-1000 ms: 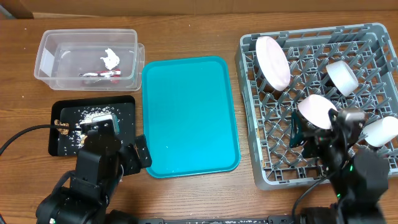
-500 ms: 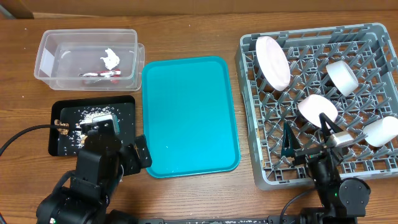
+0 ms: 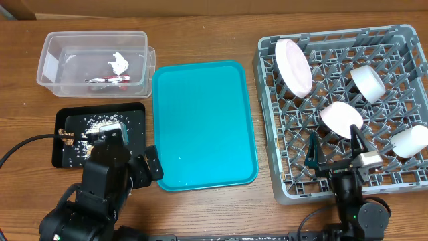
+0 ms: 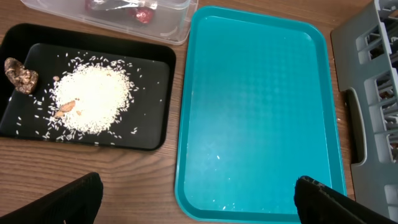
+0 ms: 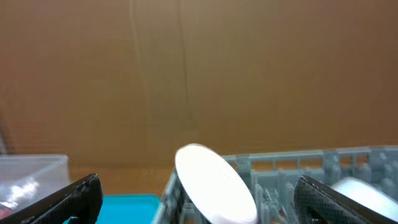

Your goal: Sort waste into correct bins and load items into the dishwasher

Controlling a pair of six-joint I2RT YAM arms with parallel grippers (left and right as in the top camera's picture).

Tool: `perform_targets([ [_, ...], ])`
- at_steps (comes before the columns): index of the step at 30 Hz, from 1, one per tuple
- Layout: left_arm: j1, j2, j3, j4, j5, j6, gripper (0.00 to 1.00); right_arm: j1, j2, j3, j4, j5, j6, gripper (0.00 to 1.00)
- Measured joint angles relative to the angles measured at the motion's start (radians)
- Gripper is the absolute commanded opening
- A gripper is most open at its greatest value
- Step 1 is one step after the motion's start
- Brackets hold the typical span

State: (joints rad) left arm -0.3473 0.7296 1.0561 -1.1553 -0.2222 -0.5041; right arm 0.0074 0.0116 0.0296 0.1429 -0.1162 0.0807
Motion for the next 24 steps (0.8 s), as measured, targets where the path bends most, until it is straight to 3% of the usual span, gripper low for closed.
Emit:
perform_targets([
  [8, 0.000, 0.000, -0.001, 0.000, 0.000, 0.000, 1.00, 0.014, 0.000, -0.011, -0.225, 0.076, -0.030, 1.00],
  [24, 0.000, 0.000, -0.001, 0.000, 0.000, -0.003, 1.00, 0.014, -0.001, -0.011, -0.232, 0.095, -0.043, 1.00],
])
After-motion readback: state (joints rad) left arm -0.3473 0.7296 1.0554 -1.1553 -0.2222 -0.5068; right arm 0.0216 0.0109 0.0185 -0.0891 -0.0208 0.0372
